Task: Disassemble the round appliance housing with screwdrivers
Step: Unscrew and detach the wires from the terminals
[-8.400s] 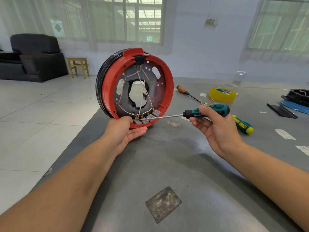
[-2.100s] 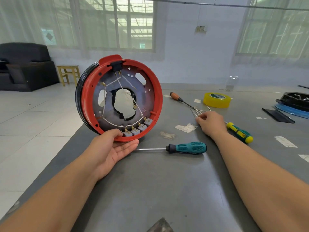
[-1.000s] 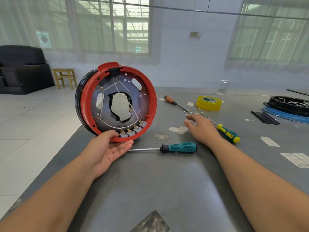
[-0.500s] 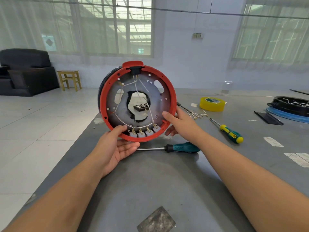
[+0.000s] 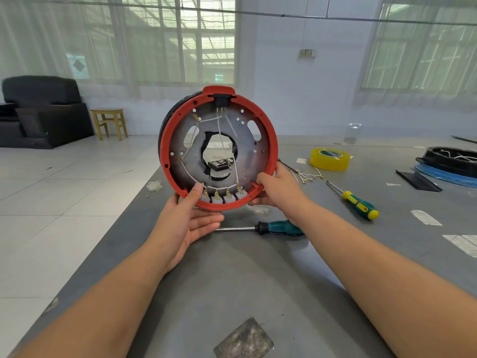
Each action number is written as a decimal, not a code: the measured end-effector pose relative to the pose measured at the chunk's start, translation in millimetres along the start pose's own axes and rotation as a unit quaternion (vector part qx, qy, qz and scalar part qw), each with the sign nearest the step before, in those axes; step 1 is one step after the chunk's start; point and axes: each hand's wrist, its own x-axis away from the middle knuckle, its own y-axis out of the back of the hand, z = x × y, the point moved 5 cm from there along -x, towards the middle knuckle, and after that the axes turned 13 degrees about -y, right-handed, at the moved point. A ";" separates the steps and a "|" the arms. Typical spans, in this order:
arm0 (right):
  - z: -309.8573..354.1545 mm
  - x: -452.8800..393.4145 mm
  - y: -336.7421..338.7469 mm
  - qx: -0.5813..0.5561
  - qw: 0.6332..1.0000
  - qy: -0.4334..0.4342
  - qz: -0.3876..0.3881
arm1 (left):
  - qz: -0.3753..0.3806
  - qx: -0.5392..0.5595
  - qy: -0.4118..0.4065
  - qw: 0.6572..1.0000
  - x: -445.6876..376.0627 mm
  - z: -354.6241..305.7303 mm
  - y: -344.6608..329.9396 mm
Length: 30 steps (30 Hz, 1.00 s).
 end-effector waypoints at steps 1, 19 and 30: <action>-1.5 0.0 -3.6 -0.008 1.000 -0.004 0.001 | 0.003 0.009 0.005 1.000 0.2 0.6 -1.8; -10.2 13.2 -33.1 -0.057 0.995 -0.063 0.046 | 0.036 0.119 0.136 0.983 6.3 12.4 -6.4; -9.6 18.8 -33.6 -0.030 0.995 -0.077 0.057 | 0.036 0.149 0.147 0.977 5.3 14.0 -1.5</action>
